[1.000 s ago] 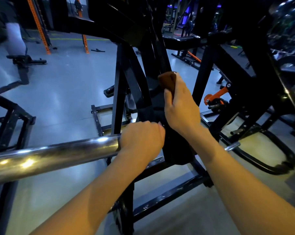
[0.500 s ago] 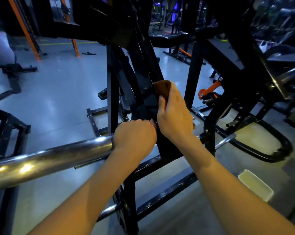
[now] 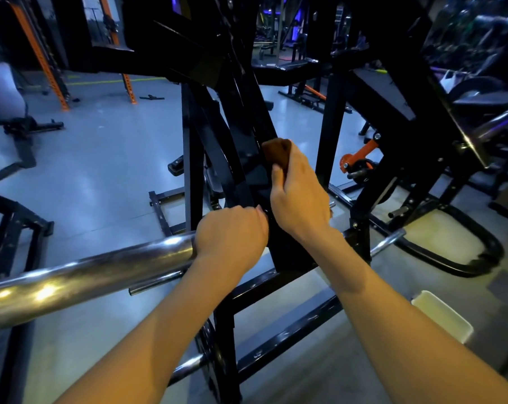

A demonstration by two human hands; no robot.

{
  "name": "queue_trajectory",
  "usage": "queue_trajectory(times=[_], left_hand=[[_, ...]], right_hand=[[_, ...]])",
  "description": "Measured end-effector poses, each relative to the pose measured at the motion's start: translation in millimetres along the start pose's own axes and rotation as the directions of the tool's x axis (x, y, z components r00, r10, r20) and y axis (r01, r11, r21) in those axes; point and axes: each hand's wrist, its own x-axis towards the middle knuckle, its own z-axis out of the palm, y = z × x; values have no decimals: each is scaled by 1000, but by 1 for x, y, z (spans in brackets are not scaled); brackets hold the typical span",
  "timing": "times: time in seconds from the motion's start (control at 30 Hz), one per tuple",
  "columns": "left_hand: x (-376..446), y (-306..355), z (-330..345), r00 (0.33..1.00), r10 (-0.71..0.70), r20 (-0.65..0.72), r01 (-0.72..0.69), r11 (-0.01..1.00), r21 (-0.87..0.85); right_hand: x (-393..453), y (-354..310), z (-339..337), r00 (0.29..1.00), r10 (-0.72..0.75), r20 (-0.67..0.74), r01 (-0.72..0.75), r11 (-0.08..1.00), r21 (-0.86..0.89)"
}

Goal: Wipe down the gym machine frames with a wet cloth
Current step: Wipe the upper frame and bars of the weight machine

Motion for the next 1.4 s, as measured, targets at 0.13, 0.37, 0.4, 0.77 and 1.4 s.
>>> queue_trajectory(times=[0.13, 0.37, 0.4, 0.77, 1.4], left_hand=[[2, 0, 2, 999, 14, 33, -15, 999, 30], [2, 1, 3, 1000, -1, 22, 0, 999, 46], [2, 2, 3, 1000, -9, 30, 8, 999, 46], [0, 0, 2, 1000, 8, 6, -8, 998, 56], [1, 2, 1, 999, -50, 3, 50, 999, -11]], right_hand=[[-34, 7, -8, 998, -42, 39, 43, 999, -23], [-29, 9, -6, 1000, -4, 22, 4, 1000, -2], [-15, 4, -2, 1000, -6, 8, 6, 1000, -2], [-64, 20, -20, 995, -38, 90, 37, 999, 20], [-11, -2, -2, 997, -72, 34, 73, 997, -9]])
